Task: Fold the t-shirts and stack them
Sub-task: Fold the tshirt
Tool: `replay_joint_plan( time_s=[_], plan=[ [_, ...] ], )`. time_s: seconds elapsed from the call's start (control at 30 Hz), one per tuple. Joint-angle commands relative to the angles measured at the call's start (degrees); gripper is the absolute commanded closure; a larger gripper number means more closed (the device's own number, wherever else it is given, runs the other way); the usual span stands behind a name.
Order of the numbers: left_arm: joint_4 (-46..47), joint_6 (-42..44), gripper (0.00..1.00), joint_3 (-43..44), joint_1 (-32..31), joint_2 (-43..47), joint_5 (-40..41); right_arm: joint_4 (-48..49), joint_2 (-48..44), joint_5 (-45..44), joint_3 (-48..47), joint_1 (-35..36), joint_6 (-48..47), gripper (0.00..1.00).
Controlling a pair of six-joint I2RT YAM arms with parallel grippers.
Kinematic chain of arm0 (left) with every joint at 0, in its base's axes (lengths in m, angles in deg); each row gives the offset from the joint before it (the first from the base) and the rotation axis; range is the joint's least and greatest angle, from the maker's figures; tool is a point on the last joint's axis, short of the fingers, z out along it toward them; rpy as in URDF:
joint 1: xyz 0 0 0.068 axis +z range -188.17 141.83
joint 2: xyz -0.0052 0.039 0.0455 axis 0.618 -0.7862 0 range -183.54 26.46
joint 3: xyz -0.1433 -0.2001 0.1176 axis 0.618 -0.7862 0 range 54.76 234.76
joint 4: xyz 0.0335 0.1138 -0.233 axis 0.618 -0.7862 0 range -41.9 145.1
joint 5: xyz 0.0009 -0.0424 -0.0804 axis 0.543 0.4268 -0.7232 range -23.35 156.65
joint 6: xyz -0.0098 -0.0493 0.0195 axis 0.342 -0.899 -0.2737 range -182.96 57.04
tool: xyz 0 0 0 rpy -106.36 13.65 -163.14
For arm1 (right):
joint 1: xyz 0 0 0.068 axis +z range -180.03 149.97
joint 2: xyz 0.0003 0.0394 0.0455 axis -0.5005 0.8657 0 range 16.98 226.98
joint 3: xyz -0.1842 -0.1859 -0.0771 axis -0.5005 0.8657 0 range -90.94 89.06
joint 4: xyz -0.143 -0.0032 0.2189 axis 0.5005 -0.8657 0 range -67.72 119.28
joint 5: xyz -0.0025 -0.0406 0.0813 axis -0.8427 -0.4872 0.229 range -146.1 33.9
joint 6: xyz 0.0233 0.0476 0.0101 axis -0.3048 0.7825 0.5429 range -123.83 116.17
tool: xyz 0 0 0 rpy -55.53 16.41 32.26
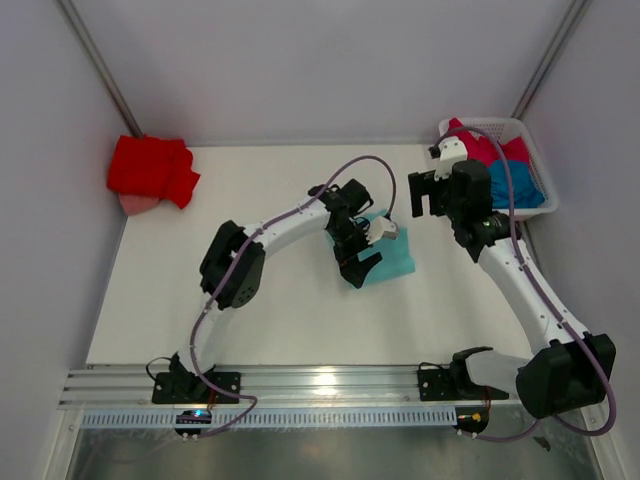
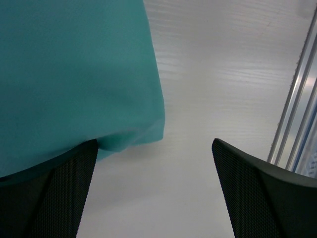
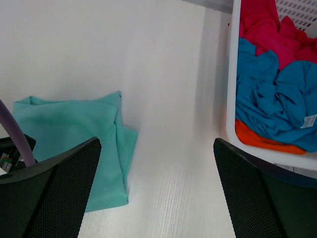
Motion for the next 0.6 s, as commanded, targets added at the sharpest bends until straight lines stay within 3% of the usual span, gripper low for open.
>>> replay_joint_plan(
  time_s=[0.0, 0.23, 0.57],
  plan=[
    [0.7, 1.6, 0.01, 6.5, -1.6, -2.8, 2.1, 2.4, -1.2, -3.2, 3.0, 0.1, -1.6, 0.01],
    [-1.9, 0.3, 0.01, 13.7, -2.1, -8.5, 3.1, 3.8, -1.5, -2.0, 6.1, 0.0, -2.1, 0.01],
    [-6.2, 1.1, 0.01, 12.0, -2.6, -5.2, 5.2, 3.0, -1.6, -0.3, 5.7, 0.1, -2.0, 0.01]
  ],
)
